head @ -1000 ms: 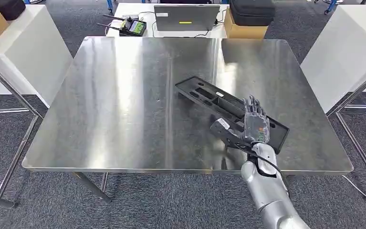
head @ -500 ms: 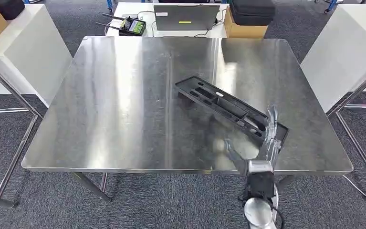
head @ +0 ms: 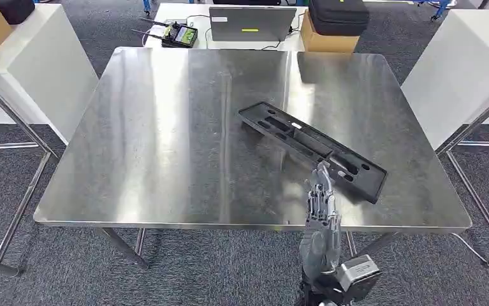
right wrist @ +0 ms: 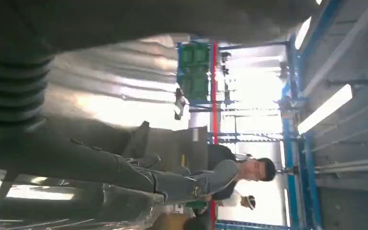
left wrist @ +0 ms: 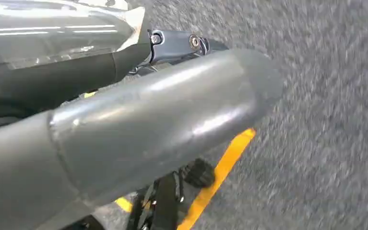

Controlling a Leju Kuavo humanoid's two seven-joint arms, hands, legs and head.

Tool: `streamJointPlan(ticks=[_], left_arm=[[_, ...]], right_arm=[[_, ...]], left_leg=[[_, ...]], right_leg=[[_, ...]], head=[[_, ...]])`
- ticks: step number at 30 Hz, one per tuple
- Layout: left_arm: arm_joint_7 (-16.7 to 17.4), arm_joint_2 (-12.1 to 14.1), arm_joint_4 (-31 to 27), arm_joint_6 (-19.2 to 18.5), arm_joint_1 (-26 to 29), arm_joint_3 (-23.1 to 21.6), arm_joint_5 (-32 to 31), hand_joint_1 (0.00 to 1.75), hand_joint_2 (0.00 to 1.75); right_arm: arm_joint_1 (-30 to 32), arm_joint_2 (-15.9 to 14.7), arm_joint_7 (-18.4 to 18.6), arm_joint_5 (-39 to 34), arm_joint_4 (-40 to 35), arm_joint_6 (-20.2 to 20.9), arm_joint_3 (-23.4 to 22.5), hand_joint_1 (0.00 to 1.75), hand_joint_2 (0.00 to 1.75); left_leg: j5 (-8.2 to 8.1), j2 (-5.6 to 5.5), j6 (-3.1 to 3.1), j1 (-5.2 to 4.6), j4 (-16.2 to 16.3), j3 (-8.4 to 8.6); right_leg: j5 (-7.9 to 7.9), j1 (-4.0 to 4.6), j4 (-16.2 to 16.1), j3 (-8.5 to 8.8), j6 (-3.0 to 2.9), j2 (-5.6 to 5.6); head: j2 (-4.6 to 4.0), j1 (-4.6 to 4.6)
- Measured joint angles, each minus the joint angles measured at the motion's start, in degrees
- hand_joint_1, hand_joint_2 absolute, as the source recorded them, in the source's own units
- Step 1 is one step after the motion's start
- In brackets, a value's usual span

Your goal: Take the parts from the cabinet and place them on the table.

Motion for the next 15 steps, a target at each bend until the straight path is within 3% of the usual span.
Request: streamJointPlan(ticks=[1, 2, 3, 5, 6, 7, 8, 10, 11, 12, 13, 15], left_arm=[[-0.3, -0.5, 0.0, 1.4, 0.0, 1.1, 0.5, 0.00, 0.00], [-0.6, -0.9, 0.0, 2.6, 0.0, 1.8, 1.1, 0.00, 0.00], [-0.9, -1.3, 0.0, 3.6, 0.0, 2.5, 1.4, 0.00, 0.00], [-1.0, -2.1, 0.0, 5.8, 0.0, 3.8, 2.1, 0.00, 0.00], [-1.0, -2.5, 0.0, 6.7, 0.0, 4.3, 2.4, 0.00, 0.00], [-1.0, -2.8, 0.0, 7.2, 0.0, 4.6, 2.6, 0.00, 0.00], [-0.9, -3.0, 0.0, 7.8, 0.0, 5.2, 2.7, 0.00, 0.00], [-0.6, -3.4, 0.0, 8.7, 0.0, 5.8, 3.0, 0.00, 0.00], [-0.5, -3.5, 0.0, 9.4, 0.0, 6.1, 3.1, 0.00, 0.00], [-0.5, -3.7, 0.0, 9.7, 0.0, 6.6, 3.1, 0.00, 0.00], [-0.5, -3.9, 0.0, 10.2, 0.1, 6.9, 3.2, 0.00, 0.00], [-0.5, -4.1, 0.0, 10.7, 0.1, 7.4, 3.4, 0.00, 0.00]], right_arm=[[-0.4, -0.2, -1.5, -1.7, 2.8, 1.5, 0.3, 0.00, 0.00], [-0.6, -0.5, -2.4, -3.0, 4.9, 2.8, 0.4, 0.00, 0.00], [-0.7, -0.6, -3.1, -3.6, 6.0, 3.6, 0.5, 0.00, 0.00], [-1.8, -0.8, -3.3, -4.3, 8.1, 4.1, 0.4, 0.00, 0.00], [-2.6, -0.8, -3.2, -4.3, 9.1, 4.1, 0.4, 0.00, 0.00], [-3.2, -0.7, -3.1, -4.3, 9.7, 4.1, 0.4, 0.00, 0.00], [-3.8, -0.7, -3.0, -4.2, 10.4, 4.1, 0.4, 0.00, 0.00], [-4.5, -0.8, -2.6, -3.8, 11.7, 4.0, 0.4, 0.00, 0.00], [-4.7, -0.8, -2.6, -3.3, 12.7, 3.8, 0.3, 0.00, 0.00], [-5.3, -0.7, -2.6, -3.0, 13.7, 3.6, 0.3, 0.00, 0.00], [-5.8, -0.7, -2.4, -2.7, 14.8, 3.3, 0.3, 0.00, 0.00], [-6.4, -0.6, -2.4, -2.2, 16.2, 2.9, 0.3, 0.00, 0.00]], left_leg=[[0.26, 0.15, 0.01, -0.13, 0.0, -0.44], [0.57, 0.26, -0.06, -0.25, 0.0, -0.83], [0.86, 0.26, -0.15, -0.29, 0.1, -1.19], [1.46, 0.26, -0.57, -0.29, 0.1, -1.72], [1.79, 0.30, -0.88, -0.29, 0.2, -1.78], [2.08, 0.33, -1.26, -0.46, 0.1, -1.91], [2.43, 0.34, -1.60, -0.36, 0.3, -1.91], [3.19, 0.30, -2.33, -0.14, 0.2, -2.04], [3.28, 0.25, -2.67, -0.07, 0.3, -2.40], [1.78, -0.18, -3.08, 0.29, 1.3, -3.00], [-1.56, -0.24, -3.44, 0.45, 3.9, -3.82], [-8.15, -0.44, -4.09, 0.68, 12.3, -6.12]], right_leg=[[-1.45, 0.12, 3.5, -0.95, -0.01, 0.00], [-1.48, 0.19, 3.9, -0.41, 0.32, -0.01], [-0.84, 0.27, 1.7, 1.49, 0.66, -0.02], [1.86, 0.57, -8.8, 8.78, 1.25, -0.20], [1.88, 0.62, -14.1, 12.16, 0.84, -0.66], [2.60, 1.15, -13.9, 12.46, 0.26, -0.56], [3.15, 1.40, -13.9, 11.51, 0.11, -0.53], [3.36, 1.45, -14.0, 11.02, -1.01, -0.47], [3.96, 0.72, -14.4, 10.90, -1.65, -0.50], [4.49, 0.52, -14.3, 10.45, -1.91, -0.67], [5.02, 0.55, -14.3, 9.85, -2.55, -0.70], [6.00, 0.73, -14.3, 8.62, -2.97, -0.71]], head=[[0.00, 0.07], [0.00, -0.02], [0.00, 0.02], [0.00, 0.02], [0.00, 0.05], [0.00, -0.15], [0.00, -0.22], [0.02, -0.31], [0.00, -0.08], [0.00, -0.22], [0.00, -0.39], [0.00, -0.46]])
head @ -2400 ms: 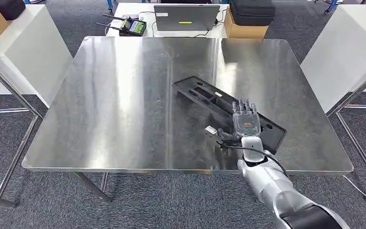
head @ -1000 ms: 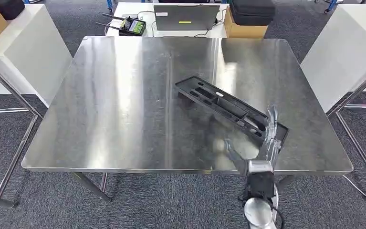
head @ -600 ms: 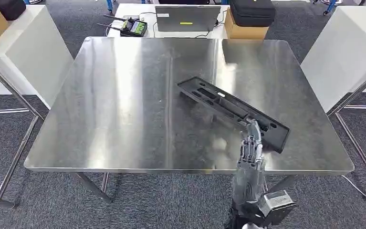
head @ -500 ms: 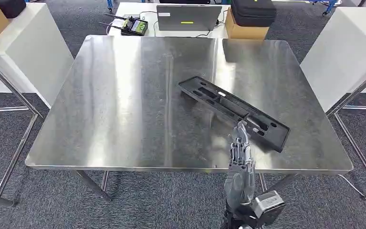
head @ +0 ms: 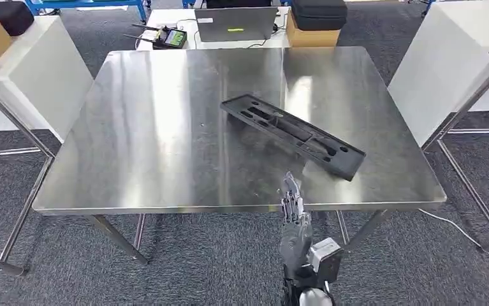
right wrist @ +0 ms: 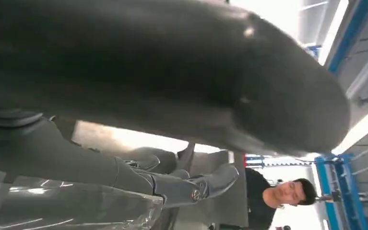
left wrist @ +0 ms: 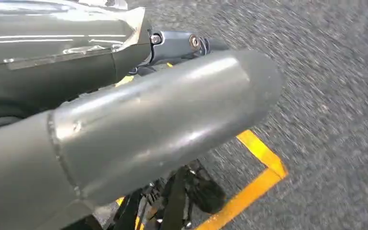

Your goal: Take the parts from the cabinet and place them on the table.

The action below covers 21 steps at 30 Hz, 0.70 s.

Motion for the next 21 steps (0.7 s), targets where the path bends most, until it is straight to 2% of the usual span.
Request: streamJointPlan(ticks=[1, 2, 3, 4, 5, 6, 7, 8, 10, 11, 12, 13, 14, 15, 16, 17, 18, 19, 20, 21], left_arm=[[0.0, -0.1, 0.0, 0.1, 0.0, 0.3, 0.0, 0.00, 0.00], [0.0, -0.2, 0.0, 0.3, 0.0, 0.5, 0.1, 0.00, 0.00], [0.0, -0.3, 0.0, 0.3, 0.0, 0.6, 0.2, 0.00, 0.00], [0.0, -0.3, 0.0, 0.4, 0.0, 0.7, 0.3, 0.00, 0.00], [0.0, -0.4, 0.0, 0.4, 0.0, 0.7, 0.3, 0.00, 0.00], [0.0, -0.4, 0.0, 0.4, -0.1, 0.7, 0.4, 0.00, 0.00], [0.0, -0.5, -0.1, 0.2, -0.3, 0.7, 0.4, 0.00, 0.00], [-0.3, -0.6, -0.1, -0.4, -0.2, 0.7, 0.4, 0.00, 0.00], [-0.7, -0.7, -0.2, -1.7, -0.2, 0.7, 0.4, 0.00, 0.00], [-0.8, -0.7, -0.3, -2.0, -0.2, 0.7, 0.4, 0.00, 0.00], [-0.8, -1.0, -0.3, -2.1, -0.2, 0.7, 0.5, 0.00, 0.00], [-0.9, -1.0, -0.3, -2.2, -0.3, 0.7, 0.5, 0.00, 0.00], [-0.9, -1.0, -0.3, -2.1, -0.3, 0.7, 0.5, 0.00, 0.00], [-0.9, -1.0, -0.4, -1.8, -0.3, 0.7, 0.5, 0.00, 0.00], [-0.9, -1.0, -0.4, -1.5, -0.3, 0.7, 0.5, 0.00, 0.00], [-0.8, -1.0, -0.4, -1.2, -0.3, 0.7, 0.5, 0.00, 0.00], [-0.8, -1.0, -0.4, -1.0, -0.3, 0.7, 0.5, 0.00, 0.00], [-0.8, -1.2, -0.4, -0.7, -0.3, 0.7, 0.4, 0.00, 0.00], [-0.8, -1.3, -0.4, -0.7, -0.3, 0.7, 0.4, 0.00, 0.00], [-0.7, -1.4, -0.4, -0.6, -0.4, 0.7, 0.3, 0.00, 0.00]], right_arm=[[-0.1, 0.0, 0.0, 0.1, 0.6, -0.1, 0.0, 0.00, 0.00], [-0.2, 0.0, 0.0, 0.2, 1.1, -0.1, 0.0, 0.00, 0.00], [-0.3, 0.0, 0.0, 0.2, 1.6, -0.2, 0.0, 0.00, 0.00], [-0.4, 0.0, 0.0, 0.3, 1.9, -0.2, 0.0, 0.00, 0.00], [-0.6, 0.0, 0.0, 0.3, 2.3, -0.4, -0.1, 0.00, 0.00], [-0.8, 0.0, 0.0, 0.4, 2.6, -0.6, -0.1, 0.00, 0.00], [-1.1, 0.2, 0.0, 0.7, 2.9, -1.0, -0.2, 0.00, 0.00], [-1.4, 0.4, 0.0, 1.1, 3.3, -1.5, -0.4, 0.00, 0.00], [-1.6, 0.7, 0.2, 2.3, 4.0, -2.6, -0.5, 0.00, 0.00], [-1.4, 0.8, 0.3, 2.6, 4.2, -2.9, -0.6, 0.00, 0.00], [-1.4, 0.8, 0.3, 2.9, 4.4, -3.0, -0.8, 0.00, 0.00], [-1.4, 0.8, 0.5, 3.1, 4.5, -3.0, -1.0, 0.00, 0.00], [-1.4, 0.8, 0.6, 3.2, 4.6, -3.0, -1.0, 0.00, 0.00], [-1.4, 0.8, 0.7, 3.3, 4.8, -3.0, -1.1, 0.00, 0.00], [-1.6, 0.8, 0.7, 3.3, 5.1, -2.9, -1.2, 0.00, 0.00], [-1.7, 0.8, 0.7, 3.3, 5.5, -2.9, -1.5, 0.00, 0.00], [-1.7, 0.8, 0.7, 3.3, 5.9, -2.8, -1.6, 0.00, 0.00], [-1.7, 0.8, 0.7, 3.3, 6.2, -2.8, -1.8, 0.00, 0.00], [-1.9, 0.8, 0.7, 3.3, 6.4, -2.7, -1.9, 0.00, 0.00], [-2.2, 0.9, 0.7, 3.3, 6.6, -2.6, -2.0, 0.00, 0.00]], left_leg=[[-1.75, 0.01, -0.26, 0.17, 3.8, -0.73], [-1.72, 0.02, -0.39, 0.34, 5.4, -0.44], [-0.48, 0.01, -0.47, 0.53, 4.5, 1.09], [1.28, 0.00, -0.42, 0.67, 1.6, 3.60], [3.07, 0.01, -0.33, 0.77, -3.5, 7.40], [3.79, -0.09, -0.25, 0.87, -8.0, 10.65], [1.96, -0.71, -0.09, 0.82, -13.1, 13.90], [2.91, -0.90, 0.46, 0.44, -12.5, 13.40], [2.99, -0.86, 1.06, -0.04, -12.7, 12.99], [3.54, -0.70, 1.66, -0.15, -13.0, 12.69], [4.57, -0.15, 2.47, 0.37, -13.5, 11.67], [5.20, -0.08, 2.79, 0.09, -13.6, 10.99], [5.79, 0.12, 3.29, 0.09, -13.6, 10.18], [6.45, 0.36, 3.39, -0.05, -13.6, 9.26], [7.01, 0.58, 3.48, -0.14, -13.5, 8.50], [7.76, 0.74, 3.53, -0.28, -13.4, 7.49], [8.36, 0.81, 3.49, -0.33, -13.4, 6.62], [8.96, 0.86, 3.40, -0.35, -13.3, 6.24], [9.47, 0.88, 3.27, -0.37, -13.3, 5.57], [10.12, 0.86, 3.07, -0.48, -13.2, 5.01]], right_leg=[[0.53, 0.08, 0.1, -0.43, 0.05, -0.02], [1.09, 0.14, 0.1, -1.06, 0.10, -0.01], [1.69, 0.14, 0.2, -1.79, 0.23, 0.00], [2.16, 0.14, 0.2, -2.43, 0.47, 0.06], [2.62, 0.10, 0.3, -2.95, 0.69, 0.12], [2.86, 0.09, 0.4, -3.16, 0.91, 0.20], [3.36, 0.29, 0.4, -3.53, 1.35, 0.17], [3.69, 0.35, 0.4, -3.51, 1.81, 0.14], [4.33, 0.18, 0.3, -3.64, 2.65, 0.12], [4.84, 0.28, 0.0, -3.87, 3.10, 0.18], [4.57, 0.54, 0.9, -4.43, 3.30, 0.20], [2.19, 0.33, 2.4, -5.96, 2.88, 0.15], [-1.16, 0.33, 5.6, -7.14, 2.12, 0.17], [-4.67, 0.33, 10.4, -8.31, 1.62, 0.18], [-6.63, 0.31, 14.3, -9.26, 1.54, 0.16], [-7.60, 0.31, 18.1, -9.63, 1.92, 0.16], [-7.06, 0.30, 18.8, -8.71, 2.53, 0.16], [-5.67, 0.33, 17.0, -6.52, 3.22, 0.15], [-4.27, 0.33, 13.6, -3.72, 3.69, 0.14], [-3.25, 0.40, 8.4, 0.03, 3.72, 0.12]], head=[[0.00, 0.00], [0.00, -0.02], [0.00, -0.04], [0.00, -0.02], [0.00, -0.09], [0.00, -0.06], [0.00, -0.11], [0.00, 0.20], [0.00, -0.03], [0.00, 0.13], [0.00, 0.11], [0.00, 0.02], [0.00, 0.55], [0.00, 0.68], [0.00, 0.61], [0.00, 0.74], [0.00, 0.70], [0.00, 0.77], [0.00, 0.77], [0.00, 0.77]])
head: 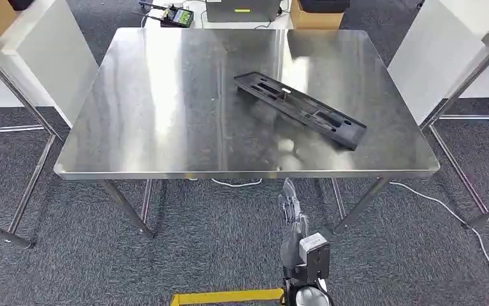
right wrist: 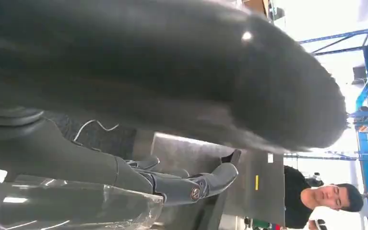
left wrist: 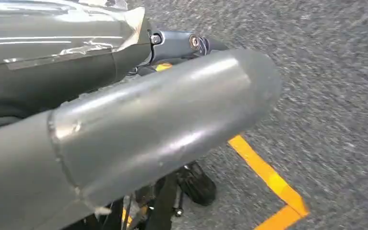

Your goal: Take the parts from the cabinet and place them on the table.

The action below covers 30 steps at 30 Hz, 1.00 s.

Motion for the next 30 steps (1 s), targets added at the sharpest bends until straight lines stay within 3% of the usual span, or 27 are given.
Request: streamJointPlan(ticks=[1, 2, 3, 5, 6, 7, 8, 9, 10, 11, 12, 13, 14, 15, 16, 17, 19, 20, 21, 22, 24, 25, 26, 27, 28, 29, 30], left_arm=[[0.1, -0.3, 0.0, 0.2, -0.1, 0.0, -0.2, 0.00, 0.00], [0.2, -0.5, 0.0, 0.5, -0.1, 0.0, -0.4, 0.00, 0.00], [0.3, -0.6, 0.0, 0.6, -0.1, 0.0, -0.5, 0.00, 0.00], [0.3, -0.7, 0.0, 0.5, -0.1, 0.0, -0.6, 0.00, 0.00], [0.3, -0.7, 0.0, 0.5, 0.0, 0.0, -0.6, 0.00, 0.00], [0.3, -0.7, 0.0, 0.4, 0.0, 0.0, -0.7, 0.00, 0.00], [0.3, -0.7, 0.0, 0.2, 0.1, 0.0, -0.7, 0.00, 0.00], [0.3, -0.8, 0.0, -0.2, 0.1, 0.0, -0.7, 0.00, 0.00], [0.3, -0.8, 0.0, -0.4, 0.1, 0.0, -0.8, 0.00, 0.00], [0.3, -0.8, 0.0, -0.7, 0.1, 0.0, -0.8, 0.00, 0.00], [0.5, -0.8, 0.0, -0.7, 0.1, 0.0, -1.0, 0.00, 0.00], [0.6, -0.8, 0.0, -0.8, 0.1, 0.0, -1.0, 0.00, 0.00], [0.7, -0.8, -0.1, -0.8, 0.1, 0.0, -1.1, 0.00, 0.00], [0.8, -0.8, -0.1, -0.9, 0.1, 0.0, -1.1, 0.00, 0.00], [0.8, -0.8, -0.1, -1.2, 0.0, 0.0, -1.2, 0.00, 0.00], [0.9, -0.9, -0.1, -1.4, -0.1, 0.0, -1.3, 0.00, 0.00], [0.9, -0.9, -0.1, -1.7, -0.2, 0.0, -1.6, 0.00, 0.00], [1.1, -0.9, -0.1, -1.9, -0.2, 0.0, -1.6, 0.00, 0.00], [1.1, -0.9, -0.1, -2.1, -0.1, 0.0, -1.7, 0.00, 0.00], [1.2, -0.9, -0.1, -2.3, -0.2, 0.0, -1.7, 0.00, 0.00], [1.3, -0.9, -0.2, -2.6, -0.2, 0.0, -1.7, 0.00, 0.00], [1.4, -0.9, -0.3, -2.7, -0.2, 0.0, -1.8, 0.00, 0.00], [1.4, -0.9, -0.4, -2.7, -0.2, 0.0, -1.8, 0.00, 0.00], [1.5, -0.9, -0.4, -2.8, -0.2, 0.0, -1.8, 0.00, 0.00], [1.5, -0.9, -0.4, -2.8, -0.2, -0.1, -1.9, 0.00, 0.00], [1.5, -0.9, -0.4, -2.9, -0.2, -0.1, -1.9, 0.00, 0.00], [1.5, -0.9, -0.4, -3.0, -0.2, -0.1, -1.9, 0.00, 0.00]], right_arm=[[-0.5, 0.1, -0.1, 0.0, 0.2, 0.1, -0.1, 0.00, 0.00], [-0.9, 0.2, -0.2, 0.1, 0.4, 0.2, -0.2, 0.00, 0.00], [-1.4, 0.3, -0.3, 0.2, 0.7, 0.2, -0.5, 0.00, 0.00], [-1.5, 0.5, -0.3, 0.5, 1.4, 0.1, -0.7, 0.00, 0.00], [-1.5, 0.5, -0.3, 0.7, 1.8, 0.1, -0.9, 0.00, 0.00], [-1.8, 0.5, -0.3, 0.7, 2.1, 0.0, -1.0, 0.00, 0.00], [-1.8, 0.7, -0.3, 0.7, 2.2, 0.0, -1.1, 0.00, 0.00], [-1.8, 0.8, -0.3, 0.7, 2.4, 0.0, -1.4, 0.00, 0.00], [-1.8, 0.9, -0.3, 0.7, 2.5, -0.2, -1.7, 0.00, 0.00], [-1.7, 0.9, -0.3, 0.7, 2.6, -0.2, -2.0, 0.00, 0.00], [-1.7, 0.9, -0.2, 0.7, 2.7, -0.3, -2.3, 0.00, 0.00], [-1.7, 0.9, -0.2, 0.7, 2.7, -0.3, -2.6, 0.00, 0.00], [-1.6, 0.9, 0.0, 0.7, 2.7, -0.3, -2.8, 0.00, 0.00], [-1.6, 0.9, 0.0, 0.7, 2.7, -0.2, -3.2, 0.00, 0.00], [-1.6, 1.0, 0.0, 0.7, 2.7, -0.2, -3.5, 0.00, 0.00], [-1.6, 1.0, 0.0, 0.7, 2.6, -0.2, -3.8, 0.00, 0.00], [-1.5, 1.0, 0.1, 1.0, 2.5, -0.2, -4.0, 0.00, 0.00], [-1.2, 1.0, 0.1, 1.0, 2.4, -0.2, -4.2, 0.00, 0.00], [-0.8, 1.0, 0.2, 1.0, 2.2, -0.2, -4.5, 0.00, 0.00], [-0.6, 1.0, 0.2, 1.0, 2.1, -0.1, -5.0, 0.00, 0.00], [-0.1, 1.0, 0.5, 1.2, 1.7, 0.0, -5.4, 0.00, 0.00], [0.1, 1.0, 0.7, 1.3, 1.6, 0.0, -5.7, 0.00, 0.00], [0.2, 0.9, 0.8, 1.4, 1.5, 0.1, -5.9, 0.00, 0.00], [0.5, 0.9, 0.8, 1.5, 1.5, 0.1, -6.3, 0.00, 0.00], [0.9, 0.8, 0.8, 1.5, 1.4, 0.2, -6.5, 0.00, 0.00], [1.1, 0.7, 0.8, 1.5, 1.4, 0.3, -6.7, 0.00, 0.00], [1.3, 0.6, 0.8, 1.6, 1.4, 0.5, -6.8, 0.00, 0.00]], left_leg=[[0.57, 0.02, -0.22, 0.02, 0.0, -0.39], [1.02, 0.01, -0.54, -0.44, 0.3, -0.74], [1.83, 0.14, -0.81, -0.46, 0.2, -0.96], [2.68, 0.17, -1.42, -0.27, -0.1, -0.93], [2.93, -0.01, -1.71, -0.40, 0.0, -1.15], [0.37, -0.57, -2.24, 0.08, 1.4, -2.09], [-3.49, -0.66, -2.57, 0.29, 4.2, -2.85], [-7.41, -0.87, -3.01, 0.58, 8.5, -3.80], [-10.15, -0.93, -3.46, 0.81, 12.9, -4.68], [-11.04, -0.93, -3.85, 1.06, 16.6, -5.21], [-10.33, -0.92, -4.12, 1.31, 18.2, -4.99], [-8.29, -0.89, -4.38, 1.70, 17.4, -3.52], [-6.21, -0.87, -4.60, 2.05, 14.7, -1.11], [-4.81, -0.87, -4.91, 2.42, 9.6, 2.65], [-5.79, -1.06, -5.28, 2.76, 4.6, 5.89], [-7.05, -1.54, -5.21, 2.16, 2.3, 7.37], [-7.09, -1.58, -4.22, 1.89, 2.2, 6.31], [-6.76, -1.55, -3.51, 1.56, 2.2, 6.04], [-5.94, -1.37, -2.40, 1.34, 1.7, 5.50], [-5.07, -0.88, -1.51, 1.61, 1.5, 4.97], [-3.71, -0.78, -0.31, 1.19, 1.5, 3.12], [-2.92, -0.69, -0.28, 1.05, 1.5, 2.10], [-2.20, -0.59, -0.22, 0.89, 1.5, 1.08], [-1.46, -0.50, -0.25, 0.76, 1.5, 0.14], [-0.69, -0.49, -0.33, 0.73, 1.6, -0.86], [-0.02, -0.46, -0.46, 0.71, 1.6, -1.73], [0.83, -0.45, -0.70, 0.70, 1.6, -2.72]], right_leg=[[-0.21, 0.32, -5.7, 4.14, -0.61, -0.06], [-0.57, 0.81, -10.1, 7.02, -0.95, -0.14], [-0.88, 0.79, -10.8, 6.61, -0.99, -0.07], [-0.44, 0.93, -10.5, 5.88, -1.61, -0.07], [0.21, -0.13, -10.9, 5.46, -2.22, -0.13], [0.94, -0.56, -10.8, 4.93, -2.71, -0.37], [1.54, -0.57, -10.8, 4.28, -3.54, -0.44], [2.19, -0.47, -10.8, 3.60, -3.97, -0.45], [2.83, -0.39, -10.7, 2.92, -3.84, -0.50], [3.43, -0.37, -10.6, 2.24, -3.71, -0.57], [3.86, -0.38, -10.3, 1.81, -3.45, -0.59], [4.34, -0.50, -9.8, 0.78, -3.13, -0.59], [4.62, -0.67, -9.3, -0.10, -2.98, -0.56], [4.78, -0.88, -8.5, -1.02, -2.72, -0.52], [4.91, -0.87, -7.6, -1.71, -2.47, -0.52], [5.08, -0.50, -7.1, -2.62, -2.18, -0.44], [5.95, -0.36, -6.9, -3.15, -0.97, -0.49], [6.43, -0.44, -7.2, -3.26, -0.30, -0.47], [7.09, -0.05, -7.3, -3.93, 0.56, -0.39], [5.95, -0.62, -6.2, -4.42, 0.32, -0.33], [-0.36, -0.53, -0.2, -7.17, -1.35, -0.25], [-3.38, -0.58, 4.5, -8.29, -1.81, -0.24], [-4.91, -0.57, 8.3, -9.03, -1.73, -0.24], [-4.89, -0.57, 10.5, -8.92, -1.29, -0.24], [-3.55, -0.52, 10.5, -7.62, -0.63, -0.24], [-1.74, -0.43, 8.7, -5.63, 0.05, -0.24], [0.22, -0.38, 4.5, -2.04, 0.58, -0.25]], head=[[0.00, 0.00], [0.00, 0.07], [0.00, -0.18], [0.00, -0.20], [0.00, -0.20], [0.00, -0.29], [0.00, -0.54], [0.00, -0.92], [0.00, -0.83], [0.00, -0.87], [0.00, -0.85], [0.00, -0.87], [0.00, -0.92], [0.00, -0.90], [0.00, -0.94], [0.00, -1.10], [0.00, -0.94], [0.00, -0.81], [0.00, -0.85], [0.00, -0.96], [0.00, -0.39], [0.00, -0.41], [0.00, -0.39], [0.00, -0.42], [0.00, -0.44], [0.00, -0.39], [0.00, -0.42]])
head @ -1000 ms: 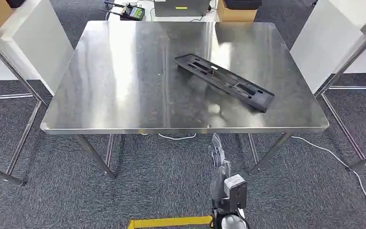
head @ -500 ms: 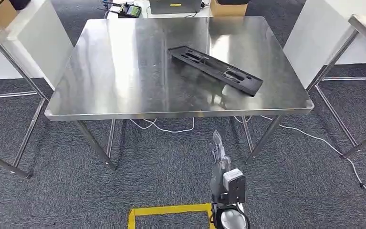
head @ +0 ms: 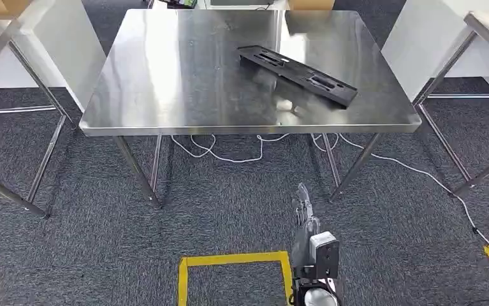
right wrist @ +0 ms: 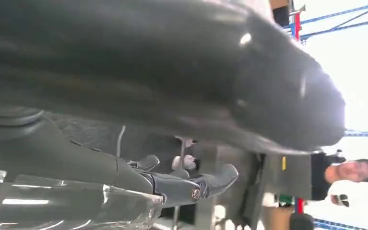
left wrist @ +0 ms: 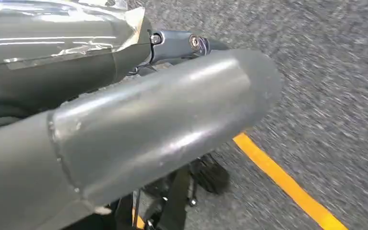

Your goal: Take the parts from the cabinet and place them on the table.

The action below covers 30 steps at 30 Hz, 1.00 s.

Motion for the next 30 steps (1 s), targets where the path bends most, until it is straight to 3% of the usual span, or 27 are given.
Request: streamJointPlan(ticks=[1, 2, 3, 4, 6, 7, 9, 10, 11, 12, 13, 15, 16, 17, 18, 20, 21, 22, 24, 25, 26, 27, 28, 29, 30], left_arm=[[0.0, 0.0, 0.0, 0.0, 0.0, 0.0, -0.2, 0.00, 0.00], [0.1, 0.0, 0.0, 0.0, -0.1, -0.1, -0.3, 0.00, 0.00], [0.1, -0.1, 0.0, 0.0, -0.1, -0.1, -0.4, 0.00, 0.00], [0.2, -0.1, 0.0, -0.1, 0.0, -0.1, -0.6, 0.00, 0.00], [0.2, -0.1, 0.0, -0.1, 0.1, -0.1, -0.9, 0.00, 0.00], [0.3, -0.1, 0.0, -0.2, 0.2, -0.2, -1.0, 0.00, 0.00], [0.3, -0.1, 0.0, -0.2, 0.3, -0.2, -1.0, 0.00, 0.00], [0.4, -0.1, 0.0, -0.2, 0.3, -0.2, -1.0, 0.00, 0.00], [0.4, -0.1, 0.0, -0.2, 0.3, -0.2, -1.0, 0.00, 0.00], [0.4, -0.1, 0.0, -0.3, 0.3, -0.2, -1.0, 0.00, 0.00], [0.4, -0.1, 0.0, -0.3, 0.3, -0.2, -1.1, 0.00, 0.00], [0.5, -0.1, -0.1, -0.6, 0.3, -0.2, -1.2, 0.00, 0.00], [0.6, -0.1, -0.1, -0.7, 0.3, -0.2, -1.5, 0.00, 0.00], [0.7, -0.1, -0.1, -0.9, 0.1, -0.2, -1.7, 0.00, 0.00], [0.7, -0.1, -0.1, -1.2, 0.1, -0.2, -1.7, 0.00, 0.00], [0.9, 0.0, -0.1, -1.4, 0.2, -0.2, -2.1, 0.00, 0.00], [1.1, 0.0, -0.1, -1.7, 0.2, -0.3, -2.1, 0.00, 0.00], [1.1, 0.0, -0.1, -2.0, 0.2, -0.3, -2.1, 0.00, 0.00], [1.1, 0.0, -0.2, -2.6, 0.1, -0.4, -2.1, 0.00, 0.00], [1.1, 0.1, -0.2, -2.7, 0.1, -0.4, -2.1, 0.00, 0.00], [1.1, 0.1, -0.2, -2.7, 0.2, -0.4, -2.1, 0.00, 0.00], [1.1, 0.1, -0.2, -2.7, 0.2, -0.4, -2.1, 0.00, 0.00], [1.1, 0.1, -0.2, -2.6, 0.2, -0.4, -2.0, 0.00, 0.00], [1.0, 0.1, -0.2, -2.6, 0.3, -0.4, -2.0, 0.00, 0.00], [1.0, 0.1, -0.2, -2.4, 0.3, -0.4, -1.8, 0.00, 0.00]], right_arm=[[0.0, -0.1, 0.0, 0.1, -0.1, 0.1, -0.2, 0.00, 0.00], [0.0, -0.1, 0.0, 0.2, -0.3, 0.1, -0.2, 0.00, 0.00], [0.1, -0.1, -0.1, 0.2, -0.5, 0.1, -0.3, 0.00, 0.00], [0.2, -0.1, -0.2, 0.2, -0.7, 0.1, -0.3, 0.00, 0.00], [0.7, -0.2, -0.2, 0.2, -0.7, 0.1, -0.7, 0.00, 0.00], [0.8, -0.1, -0.2, 0.2, -0.7, 0.1, -0.9, 0.00, 0.00], [0.9, -0.1, -0.1, 0.2, -0.8, 0.1, -1.1, 0.00, 0.00], [0.9, -0.1, -0.1, 0.2, -0.8, 0.1, -1.2, 0.00, 0.00], [1.0, -0.1, -0.1, 0.2, -0.8, 0.1, -1.3, 0.00, 0.00], [1.1, -0.1, -0.1, 0.2, -0.8, 0.1, -1.4, 0.00, 0.00], [1.2, -0.1, -0.1, 0.2, -0.8, 0.1, -1.4, 0.00, 0.00], [1.3, -0.1, 0.0, 0.2, -1.0, 0.0, -1.5, 0.00, 0.00], [1.5, 0.0, 0.2, 0.2, -1.5, -0.1, -1.7, 0.00, 0.00], [1.7, 0.1, 0.6, 0.3, -2.1, -0.1, -1.9, 0.00, 0.00], [1.8, 0.2, 0.9, 0.6, -2.7, -0.1, -2.2, 0.00, 0.00], [2.1, 0.5, 1.4, 1.6, -3.6, -0.1, -2.5, 0.00, 0.00], [2.4, 0.6, 1.8, 1.9, -4.0, -0.1, -2.7, 0.00, 0.00], [2.8, 0.6, 2.1, 2.0, -4.2, -0.1, -3.2, 0.00, 0.00], [3.3, 0.6, 2.4, 2.1, -4.2, -0.1, -4.0, 0.00, 0.00], [3.5, 0.5, 2.5, 2.1, -4.2, -0.1, -4.3, 0.00, 0.00], [3.7, 0.5, 2.5, 2.0, -4.1, -0.1, -4.7, 0.00, 0.00], [3.7, 0.4, 2.5, 1.9, -3.9, 0.0, -4.9, 0.00, 0.00], [3.8, 0.4, 2.5, 1.7, -3.3, 0.2, -5.3, 0.00, 0.00], [3.8, 0.3, 2.5, 1.7, -2.8, 0.2, -5.5, 0.00, 0.00], [3.8, 0.2, 2.5, 1.5, -2.2, 0.2, -5.6, 0.00, 0.00]], left_leg=[[0.80, -0.01, -0.25, -0.02, 0.0, -0.71], [1.33, -0.04, -0.63, -0.27, 0.1, -1.02], [1.92, 0.01, -0.91, -0.29, 0.1, -1.17], [2.68, 0.20, -1.37, -0.19, -0.3, -0.96], [4.02, 0.21, -2.24, 0.01, -0.8, -1.07], [2.79, 0.01, -2.44, 0.47, -0.1, -1.53], [-4.92, -0.11, -2.78, 0.56, 4.6, -2.63], [-8.67, -0.32, -3.10, 0.58, 9.1, -3.34], [-10.60, -0.40, -3.37, 0.65, 13.4, -3.90], [-10.62, -0.39, -3.53, 0.72, 16.4, -3.92], [-8.99, -0.39, -3.68, 0.83, 17.4, -3.07], [-5.44, -0.38, -3.64, 1.05, 13.8, 0.84], [-4.61, -0.40, -3.67, 1.25, 7.7, 5.73], [-8.18, -0.71, -3.72, 1.13, 2.9, 8.75], [-8.54, -1.11, -3.22, 0.76, 0.8, 9.54], [-8.22, -0.97, -2.47, 0.24, 1.0, 8.91], [-7.74, -0.94, -1.75, 0.00, 0.8, 8.70], [-6.79, -0.48, -0.59, 0.54, 0.1, 7.68], [-5.44, -0.26, 0.30, 0.27, 0.0, 6.30], [-4.60, -0.24, 0.55, 0.17, 0.0, 5.17], [-3.87, -0.12, 0.69, 0.15, 0.0, 4.16], [-3.18, 0.00, 0.63, 0.09, 0.0, 3.19], [-2.20, 0.10, 0.53, 0.09, 0.1, 2.06], [-1.36, 0.21, 0.35, 0.12, 0.1, 0.96], [-0.56, 0.23, 0.11, 0.18, 0.2, -0.06]], right_leg=[[0.14, 0.10, -5.3, 4.17, -0.31, -0.01], [-2.05, 0.36, -11.2, 7.91, -1.13, -0.01], [-3.20, 1.00, -14.7, 9.69, -1.57, 0.04], [-2.97, 1.02, -14.1, 8.61, -1.84, 0.08], [-2.00, 1.16, -13.8, 7.89, -2.90, 0.05], [-1.12, -0.10, -13.9, 7.54, -3.44, -0.14], [0.18, 0.20, -13.9, 6.27, -4.72, -0.35], [0.91, 0.33, -13.9, 5.49, -4.69, -0.38], [1.60, 0.48, -13.8, 4.63, -4.67, -0.43], [2.20, 0.59, -13.7, 3.88, -4.60, -0.52], [2.80, 0.63, -13.4, 3.12, -4.44, -0.59], [3.50, 0.51, -12.5, 1.42, -3.97, -0.57], [3.78, 0.38, -11.6, 0.21, -3.70, -0.50], [4.06, 0.52, -11.1, -0.59, -3.28, -0.51], [4.30, 0.74, -10.7, -0.93, -2.91, -0.54], [5.20, 0.60, -10.8, -1.17, -2.00, -0.57], [5.71, 0.50, -11.1, -1.29, -1.58, -0.56], [5.46, 0.85, -10.6, -1.98, -1.26, -0.51], [0.89, 0.57, -6.6, -3.83, -2.29, -0.22], [-2.75, 0.44, -2.2, -5.43, -2.92, -0.14], [-5.23, 0.32, 1.6, -6.49, -3.13, -0.10], [-6.21, 0.29, 4.5, -6.78, -2.88, -0.08], [-5.52, 0.07, 6.6, -6.33, -2.07, -0.07], [-3.62, 0.02, 6.1, -4.81, -1.04, -0.06], [-1.56, -0.06, 3.6, -2.23, -0.14, -0.07]], head=[[0.00, 0.02], [0.00, 0.00], [0.00, 0.00], [0.00, -0.29], [0.00, -0.39], [0.02, -0.44], [0.00, -0.79], [0.00, -0.76], [0.00, -0.79], [0.00, -0.79], [0.00, -0.79], [0.00, -0.81], [0.00, -0.81], [0.00, -0.90], [0.00, -0.85], [0.02, -0.94], [0.00, -0.68], [0.00, -0.77], [0.00, -0.46], [0.00, -0.33], [0.00, -0.24], [0.00, -0.20], [0.00, -0.24], [0.00, -0.15], [0.00, -0.17]])
